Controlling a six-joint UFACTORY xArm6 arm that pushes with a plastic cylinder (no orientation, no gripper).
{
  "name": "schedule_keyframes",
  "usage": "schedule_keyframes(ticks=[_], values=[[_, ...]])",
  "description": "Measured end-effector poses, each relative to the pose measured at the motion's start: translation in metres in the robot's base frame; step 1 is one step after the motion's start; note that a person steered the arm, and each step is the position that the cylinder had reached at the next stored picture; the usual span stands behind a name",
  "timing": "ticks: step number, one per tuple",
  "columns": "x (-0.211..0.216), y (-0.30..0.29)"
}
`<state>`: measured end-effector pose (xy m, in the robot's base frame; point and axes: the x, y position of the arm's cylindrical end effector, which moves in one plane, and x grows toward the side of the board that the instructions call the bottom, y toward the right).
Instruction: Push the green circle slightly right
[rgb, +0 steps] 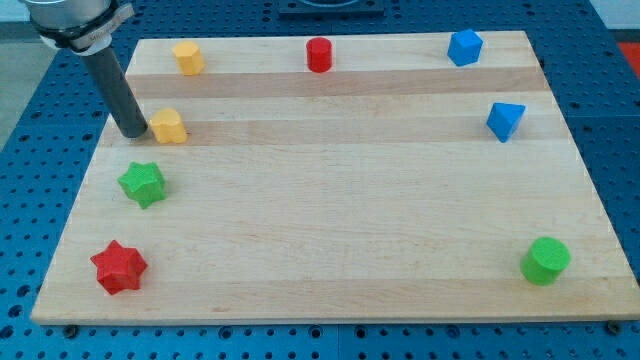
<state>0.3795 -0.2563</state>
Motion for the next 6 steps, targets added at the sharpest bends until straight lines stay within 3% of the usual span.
schedule_keyframes(ticks=[2, 6], values=[[0.000, 0.017], [-0.013, 0.125]])
